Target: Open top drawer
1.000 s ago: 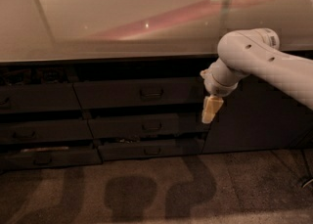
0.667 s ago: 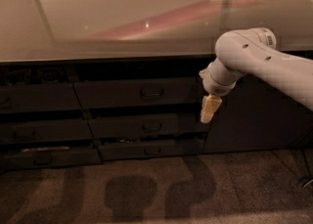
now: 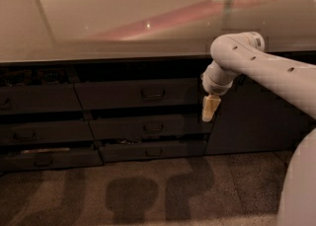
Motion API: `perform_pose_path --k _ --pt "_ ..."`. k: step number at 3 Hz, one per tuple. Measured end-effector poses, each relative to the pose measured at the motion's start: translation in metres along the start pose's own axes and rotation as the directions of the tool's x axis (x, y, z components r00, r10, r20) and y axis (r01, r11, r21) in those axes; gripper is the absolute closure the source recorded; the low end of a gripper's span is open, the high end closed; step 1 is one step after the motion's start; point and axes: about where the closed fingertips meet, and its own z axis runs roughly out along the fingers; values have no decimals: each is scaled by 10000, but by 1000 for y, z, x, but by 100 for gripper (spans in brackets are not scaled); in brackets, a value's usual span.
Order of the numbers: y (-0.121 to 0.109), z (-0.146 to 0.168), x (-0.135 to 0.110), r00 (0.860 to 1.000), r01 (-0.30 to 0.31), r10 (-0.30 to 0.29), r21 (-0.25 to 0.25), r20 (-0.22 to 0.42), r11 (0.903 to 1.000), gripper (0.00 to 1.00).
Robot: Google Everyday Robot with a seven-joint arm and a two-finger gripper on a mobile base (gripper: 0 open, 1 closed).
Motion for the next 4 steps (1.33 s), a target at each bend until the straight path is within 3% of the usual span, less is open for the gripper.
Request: perform_pose_path --k 3,4 --pt "-17 -2 8 9990 -400 402 117 -194 9991 0" --pt "-17 4 9 9970 -322 339 -258 696 9991 0"
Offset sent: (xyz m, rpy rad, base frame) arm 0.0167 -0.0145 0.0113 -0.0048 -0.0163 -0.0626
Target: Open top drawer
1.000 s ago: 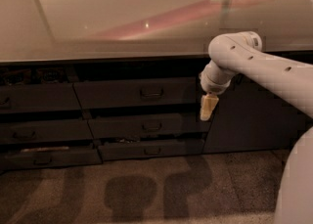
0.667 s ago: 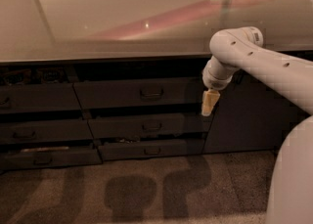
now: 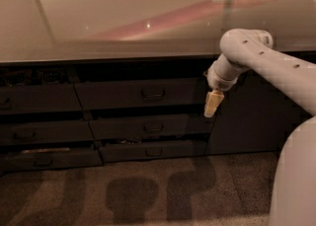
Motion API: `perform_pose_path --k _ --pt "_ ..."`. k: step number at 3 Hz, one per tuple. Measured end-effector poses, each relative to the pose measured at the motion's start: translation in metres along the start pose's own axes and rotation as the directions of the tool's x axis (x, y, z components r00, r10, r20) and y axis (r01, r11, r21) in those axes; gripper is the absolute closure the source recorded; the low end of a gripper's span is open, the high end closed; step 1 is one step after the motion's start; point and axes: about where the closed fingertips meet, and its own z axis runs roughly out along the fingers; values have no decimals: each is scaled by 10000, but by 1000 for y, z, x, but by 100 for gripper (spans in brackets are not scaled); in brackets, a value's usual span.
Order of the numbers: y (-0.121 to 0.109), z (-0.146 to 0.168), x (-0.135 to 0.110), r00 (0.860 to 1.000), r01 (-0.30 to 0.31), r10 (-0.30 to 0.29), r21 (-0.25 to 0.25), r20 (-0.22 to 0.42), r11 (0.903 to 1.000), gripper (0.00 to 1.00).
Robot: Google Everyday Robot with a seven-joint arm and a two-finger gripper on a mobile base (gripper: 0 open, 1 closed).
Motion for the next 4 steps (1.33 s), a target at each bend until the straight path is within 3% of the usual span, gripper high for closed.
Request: perform_pose_path --k 1,2,3,4 --pt "-12 -6 -12 9975 316 -325 155 626 9994 0" --pt "-12 -6 -12 9975 314 -323 153 624 9994 0" --pt "-19 8 -3 9994 31 -28 -82 353 10000 0" --pt "-33 39 24 9979 -648 650 -522 21 9965 0"
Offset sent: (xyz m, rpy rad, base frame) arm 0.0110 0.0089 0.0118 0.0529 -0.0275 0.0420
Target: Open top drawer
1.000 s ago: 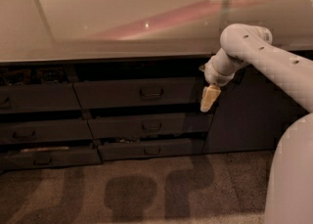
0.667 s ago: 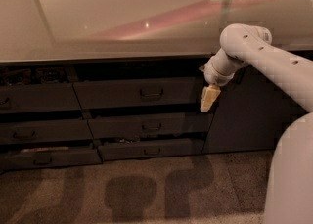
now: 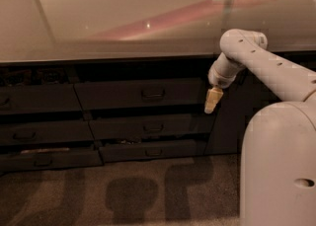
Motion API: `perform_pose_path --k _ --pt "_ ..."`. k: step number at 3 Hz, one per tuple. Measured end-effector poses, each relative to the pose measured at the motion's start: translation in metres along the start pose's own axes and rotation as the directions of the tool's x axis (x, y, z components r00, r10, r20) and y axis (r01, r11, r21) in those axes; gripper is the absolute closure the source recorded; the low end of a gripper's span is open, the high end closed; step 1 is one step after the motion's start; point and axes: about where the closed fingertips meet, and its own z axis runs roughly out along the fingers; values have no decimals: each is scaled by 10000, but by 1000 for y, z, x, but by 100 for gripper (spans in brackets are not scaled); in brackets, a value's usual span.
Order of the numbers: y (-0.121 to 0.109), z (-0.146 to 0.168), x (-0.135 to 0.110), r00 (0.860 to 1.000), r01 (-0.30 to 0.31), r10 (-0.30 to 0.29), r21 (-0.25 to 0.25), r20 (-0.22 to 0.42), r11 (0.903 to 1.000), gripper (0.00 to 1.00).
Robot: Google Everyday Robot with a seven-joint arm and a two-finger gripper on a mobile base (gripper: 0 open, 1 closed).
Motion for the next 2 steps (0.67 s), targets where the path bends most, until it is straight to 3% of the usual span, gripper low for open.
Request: perform_pose_path --k 2 --pt "0 9 2 10000 -72 71 -192 -44 9998 0"
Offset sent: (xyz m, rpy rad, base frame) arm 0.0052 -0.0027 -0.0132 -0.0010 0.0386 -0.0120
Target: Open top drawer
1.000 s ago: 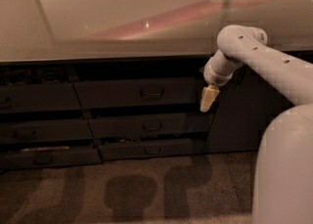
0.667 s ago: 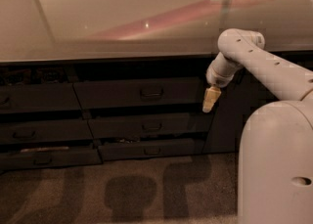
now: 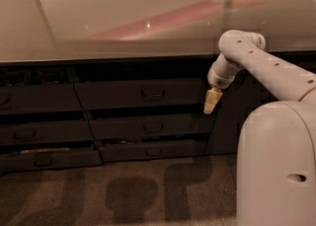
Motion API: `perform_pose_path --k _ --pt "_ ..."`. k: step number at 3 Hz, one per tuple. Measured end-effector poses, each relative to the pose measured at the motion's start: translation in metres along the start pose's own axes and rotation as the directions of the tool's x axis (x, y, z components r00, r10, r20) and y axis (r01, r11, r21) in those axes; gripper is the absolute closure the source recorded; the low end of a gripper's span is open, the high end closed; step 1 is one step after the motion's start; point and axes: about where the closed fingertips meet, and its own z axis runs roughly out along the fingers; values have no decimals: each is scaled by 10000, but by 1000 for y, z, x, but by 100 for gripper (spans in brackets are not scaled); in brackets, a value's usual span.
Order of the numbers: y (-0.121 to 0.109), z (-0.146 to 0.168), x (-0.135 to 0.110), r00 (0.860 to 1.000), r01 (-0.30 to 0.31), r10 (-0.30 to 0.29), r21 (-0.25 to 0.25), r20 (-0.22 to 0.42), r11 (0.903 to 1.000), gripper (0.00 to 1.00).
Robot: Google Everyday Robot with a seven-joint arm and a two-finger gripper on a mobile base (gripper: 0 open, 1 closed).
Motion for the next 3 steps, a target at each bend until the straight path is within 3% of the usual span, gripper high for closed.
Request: perform_pose_path --k 1,2,3 --pt "-1 12 3 9999 -114 110 -305 -127 9995 0" --pt "-1 12 3 9999 -114 110 -305 -127 9995 0" --pt "-1 12 3 9999 -113 110 -306 -127 9995 18"
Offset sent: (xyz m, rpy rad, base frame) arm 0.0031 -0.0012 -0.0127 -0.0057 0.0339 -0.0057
